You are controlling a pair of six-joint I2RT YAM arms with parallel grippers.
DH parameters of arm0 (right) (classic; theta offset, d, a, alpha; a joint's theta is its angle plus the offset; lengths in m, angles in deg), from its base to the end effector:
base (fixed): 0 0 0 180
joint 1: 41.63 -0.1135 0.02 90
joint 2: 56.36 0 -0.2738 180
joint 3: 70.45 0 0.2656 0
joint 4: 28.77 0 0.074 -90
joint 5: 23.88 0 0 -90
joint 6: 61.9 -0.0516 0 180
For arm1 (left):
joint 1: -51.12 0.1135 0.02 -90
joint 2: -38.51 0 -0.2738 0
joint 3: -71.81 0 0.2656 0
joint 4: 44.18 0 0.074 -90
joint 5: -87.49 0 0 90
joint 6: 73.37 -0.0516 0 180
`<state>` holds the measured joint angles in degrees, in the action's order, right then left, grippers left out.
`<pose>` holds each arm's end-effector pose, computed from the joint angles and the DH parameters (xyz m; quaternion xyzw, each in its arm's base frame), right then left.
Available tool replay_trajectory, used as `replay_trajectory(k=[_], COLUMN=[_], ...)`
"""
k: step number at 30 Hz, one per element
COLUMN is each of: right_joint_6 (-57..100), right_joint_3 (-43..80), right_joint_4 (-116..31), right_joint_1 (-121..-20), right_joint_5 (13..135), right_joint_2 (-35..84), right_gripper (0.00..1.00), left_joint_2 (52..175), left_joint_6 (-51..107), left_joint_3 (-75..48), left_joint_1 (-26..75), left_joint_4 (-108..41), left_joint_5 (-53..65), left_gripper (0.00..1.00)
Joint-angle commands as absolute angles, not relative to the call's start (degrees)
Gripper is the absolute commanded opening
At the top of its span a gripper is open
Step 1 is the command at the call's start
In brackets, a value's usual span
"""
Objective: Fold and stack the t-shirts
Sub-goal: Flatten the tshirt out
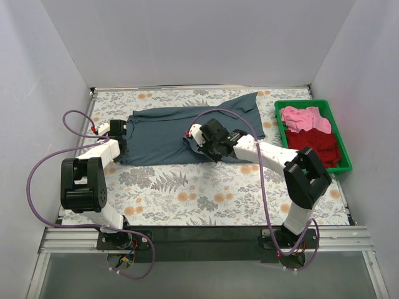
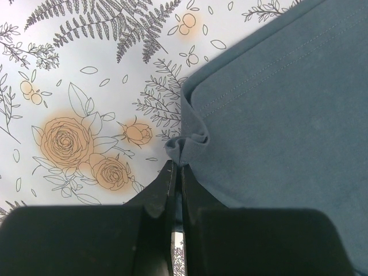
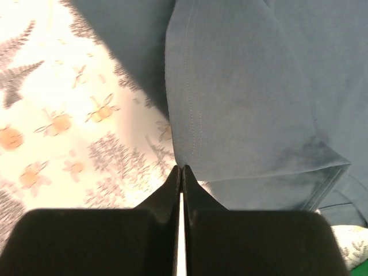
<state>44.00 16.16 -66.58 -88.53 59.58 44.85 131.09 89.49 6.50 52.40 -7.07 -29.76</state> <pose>0.2822 0.2929 0.2159 -0.4767 0.8163 0.0339 0.3244 0.3196 0.0308 0.1572 -0.6129 0.7247 0.0603 0.3091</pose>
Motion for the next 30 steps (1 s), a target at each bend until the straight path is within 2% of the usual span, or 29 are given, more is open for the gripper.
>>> replay_trajectory(k=[1,6,10,18,26,28,29,30], right_joint_6=[41.73,38.39,34.26,24.51,17.73,17.38,17.29,17.29], right_joint_3=[18.28,15.38,11.78,1.86,-8.70,-9.14,-9.15,-8.88], right_joint_4=[-72.83,-79.61,-87.07,-93.77,-93.51,-93.51,-93.51,-93.42], right_joint_1=[-88.74,-90.41,-92.78,-103.68,-108.78,-109.30,-109.40,-109.48], right_joint_5=[64.70,71.12,80.87,94.31,97.77,97.50,97.50,96.89], right_joint_2=[41.56,34.88,28.20,15.02,11.05,11.32,11.40,11.58], right_gripper=[0.01,0.01,0.01,0.01,0.02,0.11,0.23,0.29], left_joint_2=[130.10,126.32,123.51,118.23,116.82,116.73,116.65,116.56], left_joint_6=[90.01,91.68,94.05,98.97,101.44,102.05,102.32,102.67], left_joint_3=[5.22,7.33,8.03,11.46,13.48,13.66,13.66,13.66], left_joint_1=[52.09,52.09,52.09,52.44,54.72,55.34,55.43,55.51], left_joint_4=[-6.08,-5.02,-2.75,0.07,2.36,2.88,3.15,4.02], left_joint_5=[-31.25,-34.59,-35.38,-35.82,-38.98,-39.25,-39.25,-39.08], left_gripper=[0.00,0.00,0.00,0.00,0.00,0.00,0.01,0.04])
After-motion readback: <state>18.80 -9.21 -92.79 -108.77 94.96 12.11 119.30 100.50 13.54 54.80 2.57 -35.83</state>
